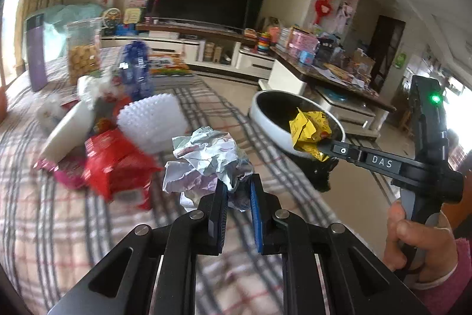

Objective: Collect trash
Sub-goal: 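Carry the foil and yellow bag over the bin and open both tools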

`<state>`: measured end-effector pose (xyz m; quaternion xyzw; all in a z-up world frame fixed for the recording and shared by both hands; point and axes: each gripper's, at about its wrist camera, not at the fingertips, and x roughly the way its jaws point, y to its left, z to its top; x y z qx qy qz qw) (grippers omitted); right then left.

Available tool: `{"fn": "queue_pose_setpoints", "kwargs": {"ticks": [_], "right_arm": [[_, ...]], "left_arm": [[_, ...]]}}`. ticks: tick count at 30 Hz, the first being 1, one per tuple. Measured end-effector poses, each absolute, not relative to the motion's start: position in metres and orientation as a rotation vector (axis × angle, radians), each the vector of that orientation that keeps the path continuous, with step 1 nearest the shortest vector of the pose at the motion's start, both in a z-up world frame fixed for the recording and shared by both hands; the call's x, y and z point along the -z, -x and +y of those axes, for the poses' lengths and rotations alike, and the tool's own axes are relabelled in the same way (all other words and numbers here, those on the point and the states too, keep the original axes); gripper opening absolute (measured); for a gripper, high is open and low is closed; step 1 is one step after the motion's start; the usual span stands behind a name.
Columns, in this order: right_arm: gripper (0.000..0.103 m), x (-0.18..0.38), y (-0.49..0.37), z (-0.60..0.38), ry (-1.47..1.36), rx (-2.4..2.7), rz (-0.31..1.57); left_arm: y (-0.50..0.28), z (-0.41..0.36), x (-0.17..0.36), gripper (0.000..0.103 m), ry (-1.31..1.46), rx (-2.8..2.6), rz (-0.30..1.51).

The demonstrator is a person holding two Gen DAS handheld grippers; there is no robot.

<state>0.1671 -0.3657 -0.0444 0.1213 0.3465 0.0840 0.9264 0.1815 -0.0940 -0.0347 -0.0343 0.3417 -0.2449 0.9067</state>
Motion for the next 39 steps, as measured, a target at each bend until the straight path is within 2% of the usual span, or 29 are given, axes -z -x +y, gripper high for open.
{"fn": "queue_pose_setpoints", "kwargs": {"ticks": [27,31,35,37,39], "right_arm": [[0.004,0.043,-0.224,-0.454,-0.273,-0.01,0.752],[0.009,0.049,-0.23,-0.456,-0.264,0.004,0.769],[0.009,0.054,-0.234,-0.46,-0.279,0.005,0.787],[0.011,0.055,-0.233,-0.462,-0.287,0.006,0.785],[0.017,0.053,-0.232,-0.464,-0.296,0.007,0.779]], "left_arm": [[-0.354,-0.234,0.055,0.014,0.012,0.653,0.791],[-0.368,-0.247,0.062,0.023,0.014,0.651,0.82],[-0.371,-0.249,0.065,0.046,0.028,0.641,0.828],[-0.364,-0.246,0.061,0.046,0.035,0.636,0.816],[-0.354,-0.24,0.058,0.051,0.041,0.626,0.806]]}}
